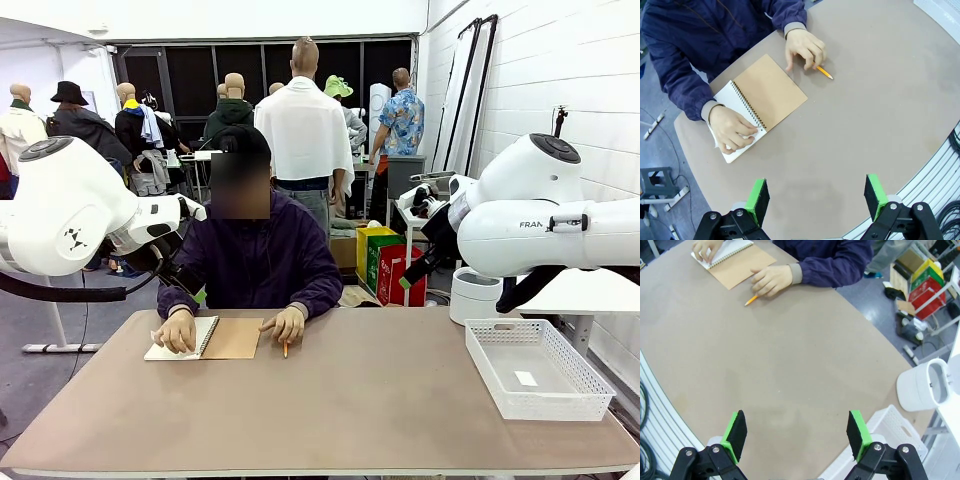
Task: Sort the paper based on its condition.
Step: If a person hands you a paper, place it in the Organizing basket , and if it's crumpled, put it in the Trash can.
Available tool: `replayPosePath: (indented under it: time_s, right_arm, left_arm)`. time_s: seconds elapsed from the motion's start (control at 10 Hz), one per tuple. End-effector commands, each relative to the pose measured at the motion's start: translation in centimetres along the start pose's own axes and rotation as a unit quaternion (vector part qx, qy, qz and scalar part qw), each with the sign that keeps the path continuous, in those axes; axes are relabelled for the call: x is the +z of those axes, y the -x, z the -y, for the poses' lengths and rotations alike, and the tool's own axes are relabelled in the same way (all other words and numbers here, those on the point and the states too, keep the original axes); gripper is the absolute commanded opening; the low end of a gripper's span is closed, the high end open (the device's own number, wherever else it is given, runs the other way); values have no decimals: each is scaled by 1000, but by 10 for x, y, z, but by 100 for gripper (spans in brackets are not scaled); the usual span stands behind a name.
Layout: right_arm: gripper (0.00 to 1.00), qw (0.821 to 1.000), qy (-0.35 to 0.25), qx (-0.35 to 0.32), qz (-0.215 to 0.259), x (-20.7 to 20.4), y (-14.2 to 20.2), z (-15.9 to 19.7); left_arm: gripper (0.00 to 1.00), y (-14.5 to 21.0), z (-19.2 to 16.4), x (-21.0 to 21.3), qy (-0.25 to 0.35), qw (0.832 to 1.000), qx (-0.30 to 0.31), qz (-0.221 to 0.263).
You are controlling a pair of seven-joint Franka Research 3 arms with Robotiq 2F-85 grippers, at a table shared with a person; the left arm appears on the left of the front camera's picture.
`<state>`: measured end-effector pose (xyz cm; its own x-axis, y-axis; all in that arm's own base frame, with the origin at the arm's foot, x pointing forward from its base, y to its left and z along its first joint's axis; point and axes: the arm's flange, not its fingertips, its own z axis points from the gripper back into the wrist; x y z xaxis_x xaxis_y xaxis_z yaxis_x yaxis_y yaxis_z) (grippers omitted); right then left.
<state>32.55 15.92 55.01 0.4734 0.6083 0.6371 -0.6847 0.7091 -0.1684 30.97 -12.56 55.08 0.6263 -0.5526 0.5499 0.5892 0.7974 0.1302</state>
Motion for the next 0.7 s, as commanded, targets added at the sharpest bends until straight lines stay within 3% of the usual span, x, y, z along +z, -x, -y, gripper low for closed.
replayPosePath:
  time_s: [0.0,0.6]
  right_arm:
    - [100,1000,-3,1,-2,0,1,1]
    - [100,1000,-3,1,-2,0,1,1]
  left_arm:
    - [100,1,0,0,0,1000,0,-2]
    - [100,1,0,0,0,1000,0,-2]
